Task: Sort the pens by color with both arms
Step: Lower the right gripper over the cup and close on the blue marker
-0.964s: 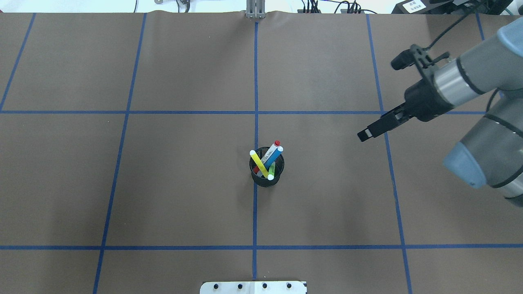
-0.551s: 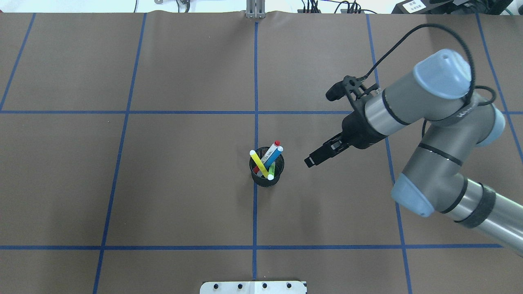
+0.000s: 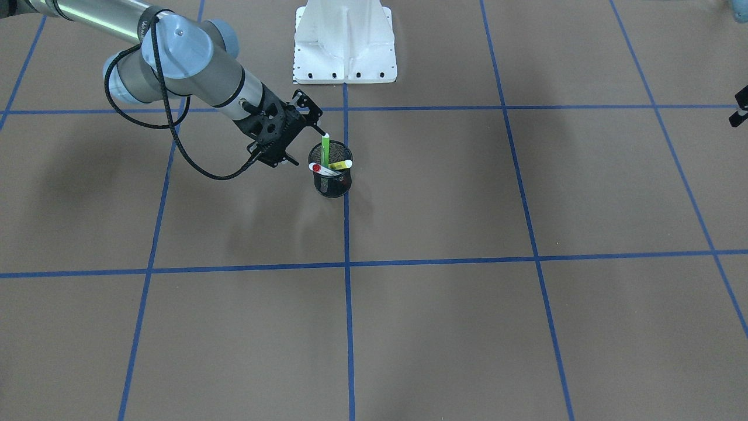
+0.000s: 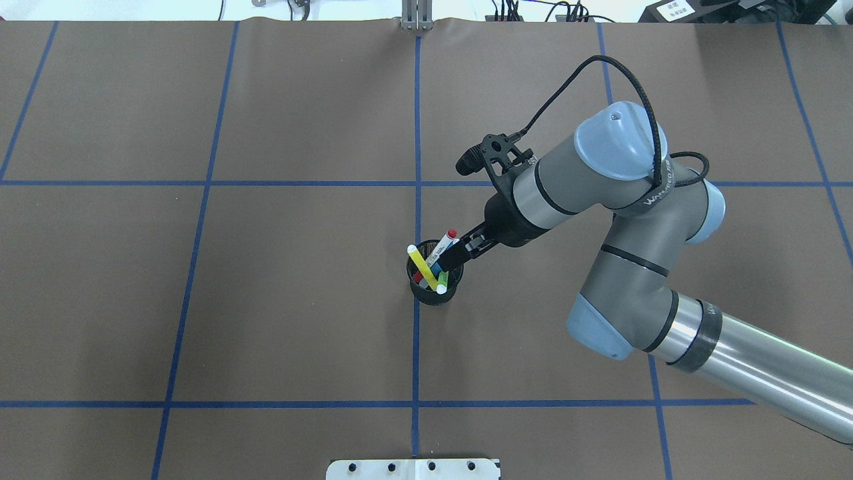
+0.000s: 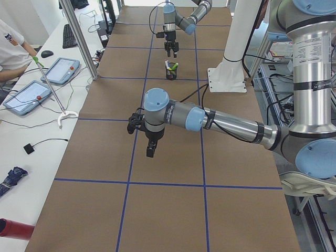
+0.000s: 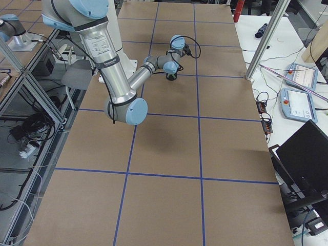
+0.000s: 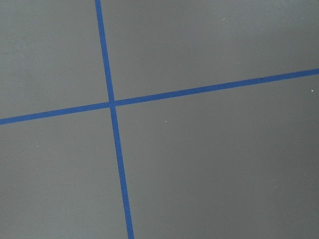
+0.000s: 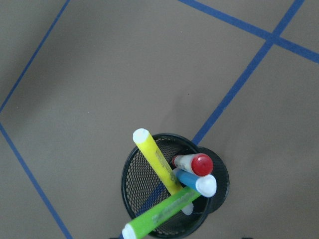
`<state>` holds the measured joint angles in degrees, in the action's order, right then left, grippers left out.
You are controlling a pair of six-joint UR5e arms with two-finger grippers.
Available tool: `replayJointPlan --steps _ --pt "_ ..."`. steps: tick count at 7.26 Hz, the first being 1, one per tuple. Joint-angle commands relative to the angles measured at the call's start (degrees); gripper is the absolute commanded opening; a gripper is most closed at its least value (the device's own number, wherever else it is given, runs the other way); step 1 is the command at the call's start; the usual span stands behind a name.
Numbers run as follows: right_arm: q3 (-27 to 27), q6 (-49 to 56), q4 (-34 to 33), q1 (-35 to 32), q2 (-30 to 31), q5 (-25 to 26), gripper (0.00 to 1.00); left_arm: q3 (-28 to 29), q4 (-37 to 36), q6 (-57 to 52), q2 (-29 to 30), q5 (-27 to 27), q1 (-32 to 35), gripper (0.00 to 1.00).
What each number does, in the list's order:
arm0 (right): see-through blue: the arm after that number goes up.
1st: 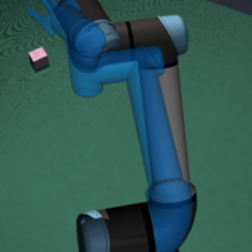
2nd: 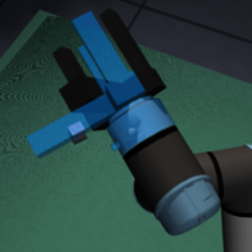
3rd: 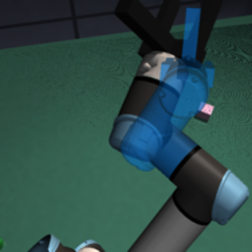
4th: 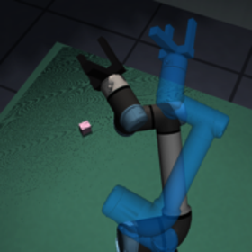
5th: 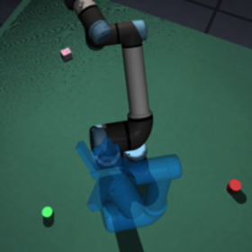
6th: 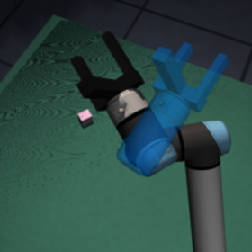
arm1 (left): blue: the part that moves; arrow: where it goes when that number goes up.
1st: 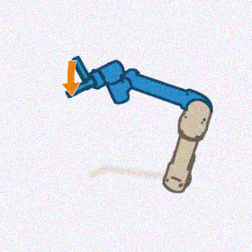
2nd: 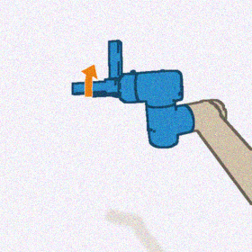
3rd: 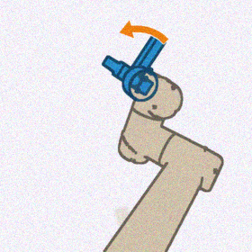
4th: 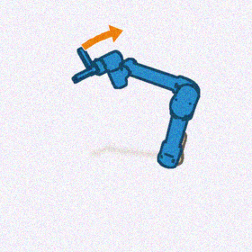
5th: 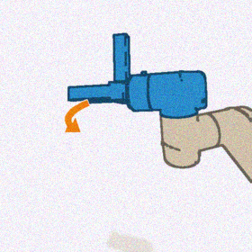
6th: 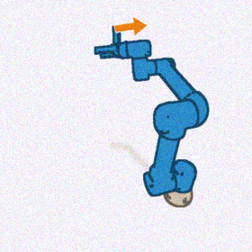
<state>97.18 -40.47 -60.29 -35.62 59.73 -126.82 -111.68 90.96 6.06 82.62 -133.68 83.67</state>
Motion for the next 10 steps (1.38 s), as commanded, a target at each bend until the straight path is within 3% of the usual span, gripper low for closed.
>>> replayJointPlan --steps 1,8,10 --pt "-1.2 3.09 -0.26 -0.32 -0.58 0.7 0.77 -0.03 0.01 0.0 0.0 0.0 0.0 1.0" --pt "-2.7 3.38 0.0 -0.33 -0.49 1.49 0.55 -0.12 0.1 0.09 0.09 -0.09 0.0 1.0" --pt "-2.7 3.38 0.0 -0.15 -0.41 1.49 0.4 -0.3 0.1 0.09 0.09 -0.09 0.0 1.0"
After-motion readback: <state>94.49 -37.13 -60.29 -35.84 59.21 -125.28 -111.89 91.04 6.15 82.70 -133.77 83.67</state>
